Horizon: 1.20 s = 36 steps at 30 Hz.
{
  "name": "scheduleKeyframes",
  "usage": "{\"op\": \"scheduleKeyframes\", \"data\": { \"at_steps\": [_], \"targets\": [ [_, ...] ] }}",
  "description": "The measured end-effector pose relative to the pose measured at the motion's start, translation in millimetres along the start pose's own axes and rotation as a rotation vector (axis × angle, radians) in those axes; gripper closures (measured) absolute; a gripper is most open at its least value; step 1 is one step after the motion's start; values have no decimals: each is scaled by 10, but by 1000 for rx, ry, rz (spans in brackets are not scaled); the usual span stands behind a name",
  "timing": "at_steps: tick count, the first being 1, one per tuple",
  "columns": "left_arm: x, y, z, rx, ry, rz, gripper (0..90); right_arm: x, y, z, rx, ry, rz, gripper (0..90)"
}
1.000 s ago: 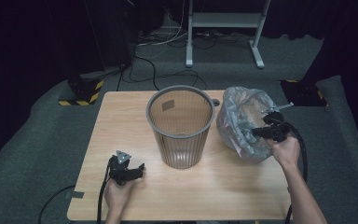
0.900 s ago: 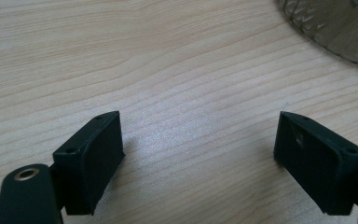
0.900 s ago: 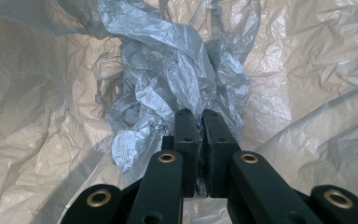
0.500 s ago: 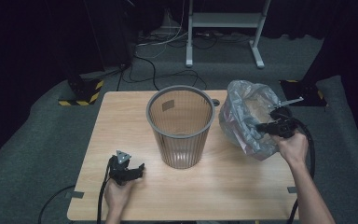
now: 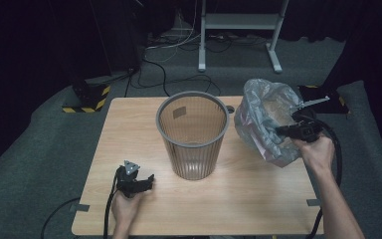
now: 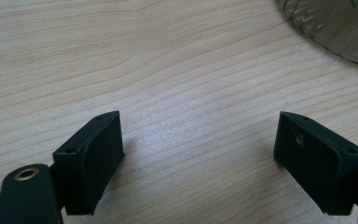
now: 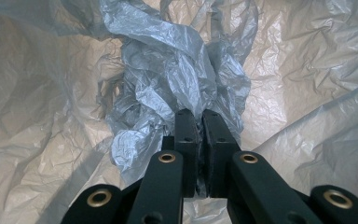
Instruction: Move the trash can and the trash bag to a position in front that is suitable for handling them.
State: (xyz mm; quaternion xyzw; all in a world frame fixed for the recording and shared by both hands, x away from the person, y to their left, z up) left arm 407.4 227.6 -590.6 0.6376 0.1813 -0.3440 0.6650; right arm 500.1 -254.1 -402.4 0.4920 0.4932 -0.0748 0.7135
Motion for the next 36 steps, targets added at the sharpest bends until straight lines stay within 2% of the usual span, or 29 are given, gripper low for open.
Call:
{"op": "scheduleKeyframes", "data": {
  "at_steps": [9, 14, 25, 36],
  "targets": [
    [0, 0, 2, -2, -1, 0, 159, -90, 100, -25, -13, 8, 13, 860],
    [0, 0, 2, -2, -1, 0, 159, -169, 177, -36, -18, -4, 33, 860],
    [0, -1, 2, -3, -1, 0, 159, -384, 449, -124, -63, -14, 64, 860],
    [0, -1, 2, -3, -1, 0, 159, -499, 652, -184, -86, -8, 76, 860]
  ]
}}
Point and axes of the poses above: each handheld gripper's, and its own axes: x roughly forward along the jaws, y roughly out of its top, z roughly to its right, the point moved 7 cm from there along x, roughly forward along the jaws, and after that the axes turned 9 degrees about -x, right-handed, at the moved point
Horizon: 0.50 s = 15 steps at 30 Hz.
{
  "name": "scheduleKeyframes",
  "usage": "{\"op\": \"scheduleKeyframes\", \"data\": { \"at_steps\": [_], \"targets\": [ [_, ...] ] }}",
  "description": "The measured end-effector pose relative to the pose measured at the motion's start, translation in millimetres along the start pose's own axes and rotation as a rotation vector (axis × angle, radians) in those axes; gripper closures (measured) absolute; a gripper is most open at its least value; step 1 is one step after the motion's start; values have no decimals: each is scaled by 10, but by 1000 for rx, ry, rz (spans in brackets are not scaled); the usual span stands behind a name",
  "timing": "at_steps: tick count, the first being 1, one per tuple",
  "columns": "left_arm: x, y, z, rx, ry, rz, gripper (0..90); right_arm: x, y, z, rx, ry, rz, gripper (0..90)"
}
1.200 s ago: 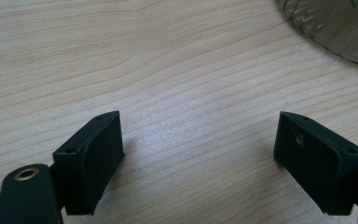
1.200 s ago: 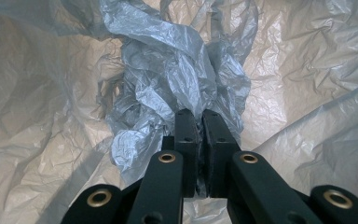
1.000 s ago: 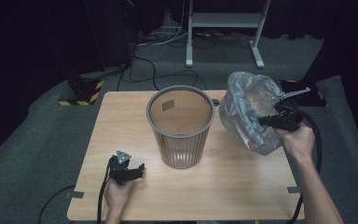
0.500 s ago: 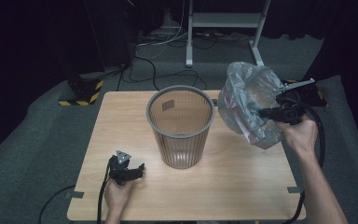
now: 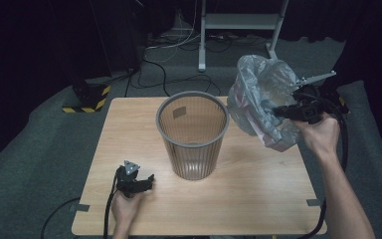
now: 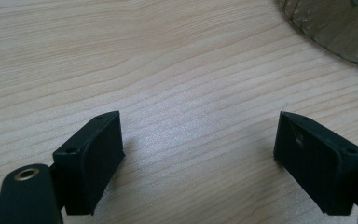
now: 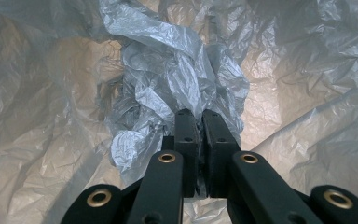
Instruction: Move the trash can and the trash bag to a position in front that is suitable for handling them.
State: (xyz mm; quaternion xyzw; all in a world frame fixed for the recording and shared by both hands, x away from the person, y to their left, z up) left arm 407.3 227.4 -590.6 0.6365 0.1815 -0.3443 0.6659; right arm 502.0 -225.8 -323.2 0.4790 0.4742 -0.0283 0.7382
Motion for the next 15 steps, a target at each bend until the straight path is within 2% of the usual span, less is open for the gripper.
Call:
{"op": "scheduleKeyframes", "data": {
  "at_steps": [15],
  "targets": [
    [0, 0, 0, 0, 0, 0, 160, -201, 350, -95, -42, 0, 18, 860]
  ]
}}
Point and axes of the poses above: each handheld gripper's, and its own axes: x roughly forward along the jaws, y roughly out of its top, z roughly to its right, the point moved 7 cm from there along x, roughly forward along the jaws, and after that the axes turned 9 degrees about -x, right-handed, at the moved point
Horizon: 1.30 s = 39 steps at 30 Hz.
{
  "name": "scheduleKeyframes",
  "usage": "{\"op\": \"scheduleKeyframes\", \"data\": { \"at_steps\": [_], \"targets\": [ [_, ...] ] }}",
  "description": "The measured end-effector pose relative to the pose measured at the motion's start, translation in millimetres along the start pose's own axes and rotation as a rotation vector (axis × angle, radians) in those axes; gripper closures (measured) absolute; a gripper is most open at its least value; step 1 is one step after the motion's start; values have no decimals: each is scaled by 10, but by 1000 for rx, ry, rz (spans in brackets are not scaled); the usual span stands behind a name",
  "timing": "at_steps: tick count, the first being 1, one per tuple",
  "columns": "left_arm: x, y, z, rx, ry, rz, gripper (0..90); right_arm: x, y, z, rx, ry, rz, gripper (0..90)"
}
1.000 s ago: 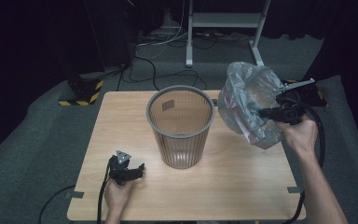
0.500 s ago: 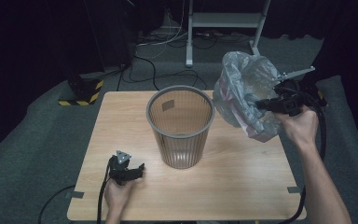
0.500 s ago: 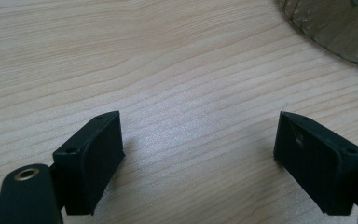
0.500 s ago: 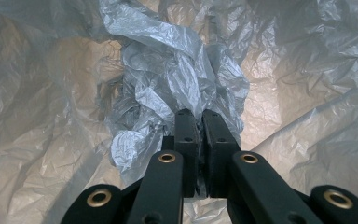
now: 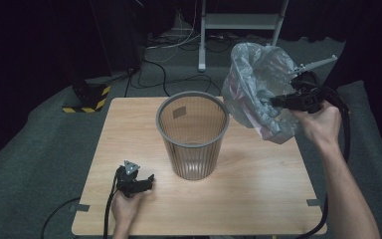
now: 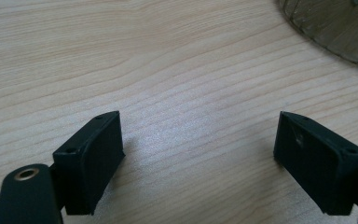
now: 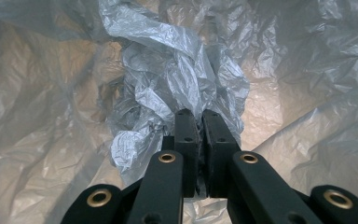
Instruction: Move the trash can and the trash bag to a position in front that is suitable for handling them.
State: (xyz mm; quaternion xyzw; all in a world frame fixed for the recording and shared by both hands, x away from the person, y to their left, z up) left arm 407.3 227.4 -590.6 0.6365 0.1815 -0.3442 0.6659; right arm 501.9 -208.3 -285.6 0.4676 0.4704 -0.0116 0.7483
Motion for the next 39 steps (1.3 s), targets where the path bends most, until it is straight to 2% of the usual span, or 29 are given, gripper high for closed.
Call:
{"op": "scheduleKeyframes", "data": {
  "at_steps": [15, 26, 39],
  "targets": [
    [-1, 1, -2, 1, 0, 0, 160, -54, 292, -169, -42, 23, 23, 860],
    [-2, -1, -4, 4, 0, -3, 160, -94, 542, -341, -93, 38, 38, 860],
    [-1, -1, -3, 3, -2, -2, 160, 7, 747, -570, -132, 85, 47, 860]
  ]
}}
Point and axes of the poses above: each handheld gripper's, and its own axes: x roughly forward along the jaws, y roughly out of its top, z roughly to its right, the point moved 7 cm from there along x, roughly forward along the jaws, and after that the axes turned 9 degrees about -x, right-handed, at the moved point
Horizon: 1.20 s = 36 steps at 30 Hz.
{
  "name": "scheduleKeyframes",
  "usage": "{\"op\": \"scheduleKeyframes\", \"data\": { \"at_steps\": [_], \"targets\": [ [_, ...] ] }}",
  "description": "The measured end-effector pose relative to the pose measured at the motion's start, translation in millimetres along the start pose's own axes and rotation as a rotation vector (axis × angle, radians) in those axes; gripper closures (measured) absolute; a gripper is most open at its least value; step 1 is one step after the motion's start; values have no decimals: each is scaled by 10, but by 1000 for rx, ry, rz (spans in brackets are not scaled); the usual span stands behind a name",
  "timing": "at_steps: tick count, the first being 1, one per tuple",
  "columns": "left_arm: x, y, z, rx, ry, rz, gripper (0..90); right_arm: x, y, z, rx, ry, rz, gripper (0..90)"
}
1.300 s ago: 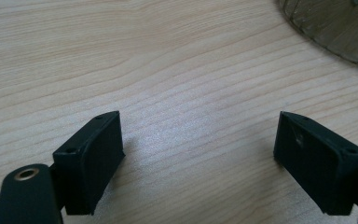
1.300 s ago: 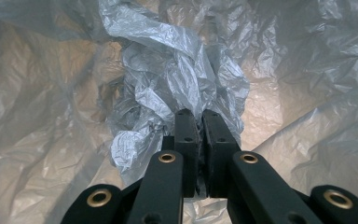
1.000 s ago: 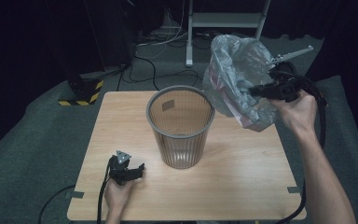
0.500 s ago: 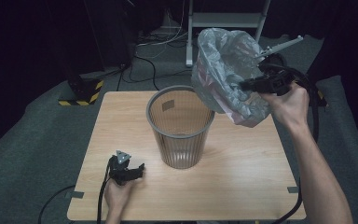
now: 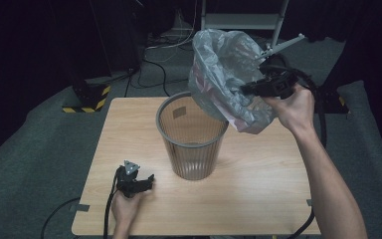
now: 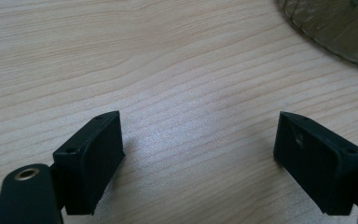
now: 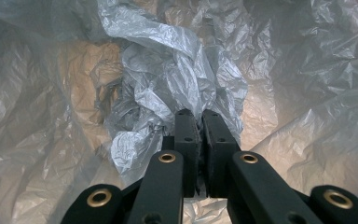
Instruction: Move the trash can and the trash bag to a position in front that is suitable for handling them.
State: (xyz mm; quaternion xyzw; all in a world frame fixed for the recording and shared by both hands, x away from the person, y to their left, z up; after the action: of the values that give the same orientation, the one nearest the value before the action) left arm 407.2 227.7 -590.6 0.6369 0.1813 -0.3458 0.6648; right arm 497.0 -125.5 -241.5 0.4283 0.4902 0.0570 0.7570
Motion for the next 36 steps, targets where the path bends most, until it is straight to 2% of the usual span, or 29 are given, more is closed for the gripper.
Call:
{"op": "scheduleKeyframes", "data": {
  "at_steps": [20, 28, 36],
  "targets": [
    [0, 0, 0, 0, 0, 0, 161, 253, 206, -240, -48, 69, -2, 860],
    [0, 0, 0, 0, 0, 0, 161, 308, 252, -308, -66, 82, -13, 860],
    [0, 0, 0, 0, 0, 0, 161, 298, 319, -360, -80, 103, 9, 860]
  ]
}}
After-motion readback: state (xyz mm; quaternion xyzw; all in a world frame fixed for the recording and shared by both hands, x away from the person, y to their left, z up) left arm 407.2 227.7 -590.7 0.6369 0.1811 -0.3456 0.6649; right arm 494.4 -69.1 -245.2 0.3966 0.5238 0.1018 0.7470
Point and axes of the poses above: each handheld gripper's, and its own axes: x roughly forward along the jaws, y roughly out of its top, z roughly to its right, the point moved 7 cm from there along x, roughly forward along the jaws, and after that the axes turned 9 degrees about -x, right-handed, at the moved point
